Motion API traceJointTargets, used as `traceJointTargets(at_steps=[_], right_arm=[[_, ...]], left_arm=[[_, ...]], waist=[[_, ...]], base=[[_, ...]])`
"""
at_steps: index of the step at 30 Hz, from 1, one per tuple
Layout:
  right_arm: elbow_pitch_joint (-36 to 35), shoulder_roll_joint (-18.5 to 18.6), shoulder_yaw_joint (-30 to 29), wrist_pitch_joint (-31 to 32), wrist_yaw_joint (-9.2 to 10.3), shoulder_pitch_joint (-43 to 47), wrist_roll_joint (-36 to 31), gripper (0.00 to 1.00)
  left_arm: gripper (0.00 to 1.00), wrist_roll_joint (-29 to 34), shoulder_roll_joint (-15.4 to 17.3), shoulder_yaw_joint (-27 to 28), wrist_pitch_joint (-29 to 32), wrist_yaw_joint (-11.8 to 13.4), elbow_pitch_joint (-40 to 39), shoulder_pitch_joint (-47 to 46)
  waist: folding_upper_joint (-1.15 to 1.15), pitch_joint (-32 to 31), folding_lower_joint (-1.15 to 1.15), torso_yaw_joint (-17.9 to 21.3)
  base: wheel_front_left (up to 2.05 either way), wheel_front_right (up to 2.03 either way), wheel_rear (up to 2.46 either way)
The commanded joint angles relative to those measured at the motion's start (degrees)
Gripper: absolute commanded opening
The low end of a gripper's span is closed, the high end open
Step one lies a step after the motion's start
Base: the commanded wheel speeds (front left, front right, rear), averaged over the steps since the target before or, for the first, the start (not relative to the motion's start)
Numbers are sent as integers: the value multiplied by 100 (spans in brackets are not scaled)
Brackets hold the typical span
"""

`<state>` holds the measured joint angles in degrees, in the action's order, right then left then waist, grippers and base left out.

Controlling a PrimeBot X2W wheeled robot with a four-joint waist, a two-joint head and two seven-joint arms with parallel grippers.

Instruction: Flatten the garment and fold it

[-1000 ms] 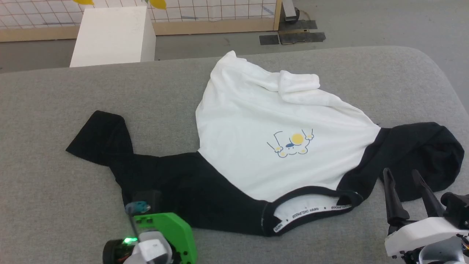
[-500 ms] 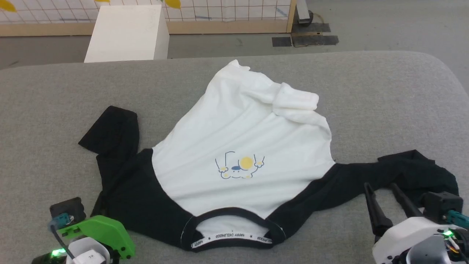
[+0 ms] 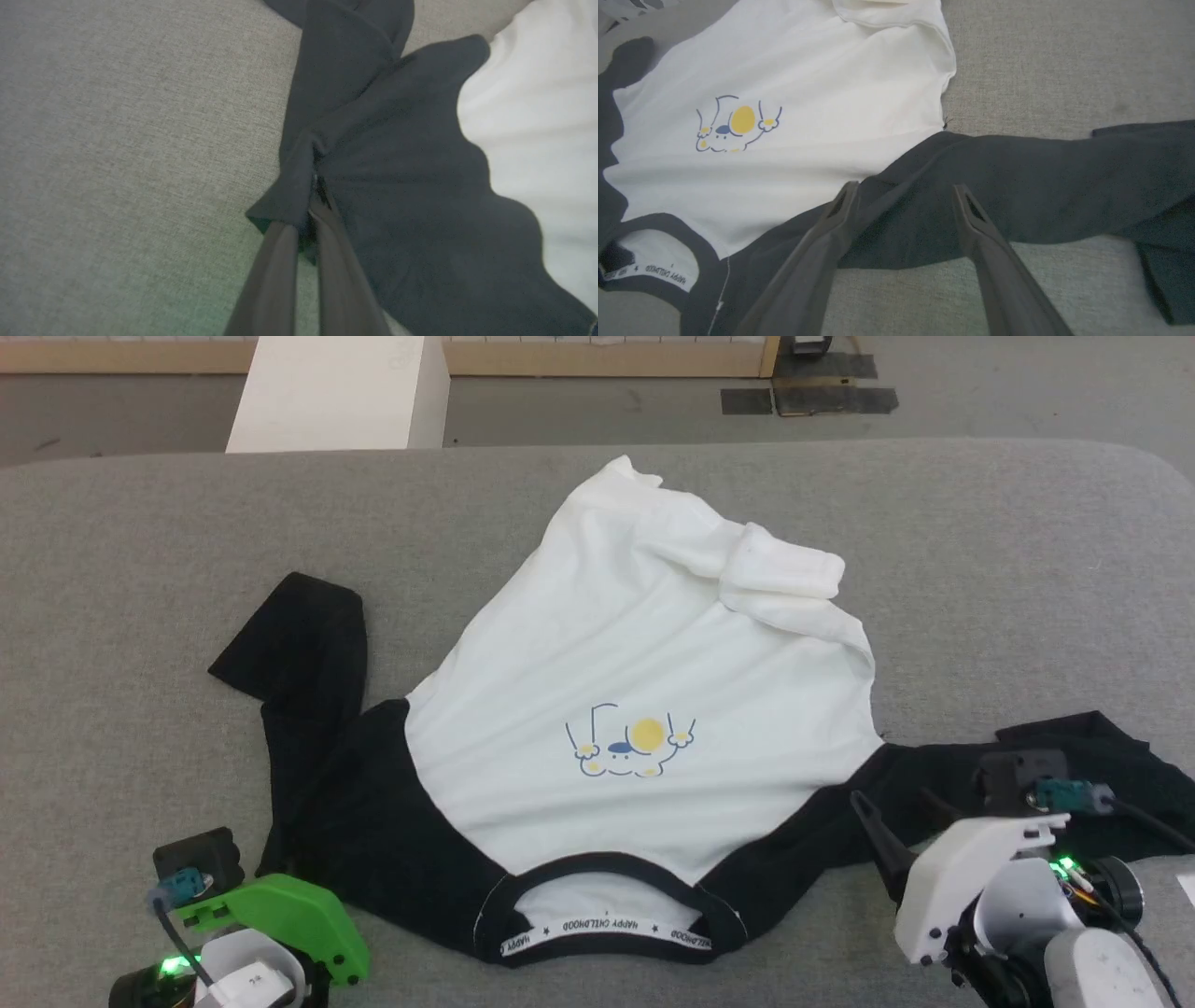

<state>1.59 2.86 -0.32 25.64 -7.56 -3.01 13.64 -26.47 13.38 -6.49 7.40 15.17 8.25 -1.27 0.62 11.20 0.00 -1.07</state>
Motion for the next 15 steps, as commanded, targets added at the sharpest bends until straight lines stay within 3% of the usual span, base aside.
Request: traceJointTargets(at_steps=[1, 3, 4, 5, 6, 7, 15], right_arm=[[74, 2, -16, 206, 8, -122, -120, 100], [110, 2, -16, 476, 8, -234, -280, 100], [116, 2, -18, 606, 8, -275, -366, 64], [118, 2, -27, 700, 8, -294, -407, 44], [107, 2, -39, 800, 8, -298, -457, 7], [86, 2, -58, 854, 8, -290, -499, 0], [-42, 2, -299, 675, 8, -76, -316, 0]], left_arm=[[0, -21, -20, -17, -32, -32, 18, -103], [0, -27, -39, -57, -32, -56, 37, -149], [0, -25, -48, -79, -37, -66, 46, -172], [0, -25, -57, -95, -41, -72, 52, -184], [0, -28, -65, -113, -44, -82, 61, -198], [0, -31, -70, -124, -49, -91, 72, -208], [0, -91, -85, -162, -74, -128, 158, -183]], waist=[[-62, 62, 0, -61], [-62, 97, 0, -101], [-62, 109, 0, -121], [-62, 116, 0, -132], [-62, 121, 0, -146], [-62, 125, 0, -155], [-62, 31, 0, -115]], base=[[0, 0, 0], [0, 0, 0], [0, 0, 0], [0, 0, 0], [0, 0, 0], [0, 0, 0], [0, 0, 0]])
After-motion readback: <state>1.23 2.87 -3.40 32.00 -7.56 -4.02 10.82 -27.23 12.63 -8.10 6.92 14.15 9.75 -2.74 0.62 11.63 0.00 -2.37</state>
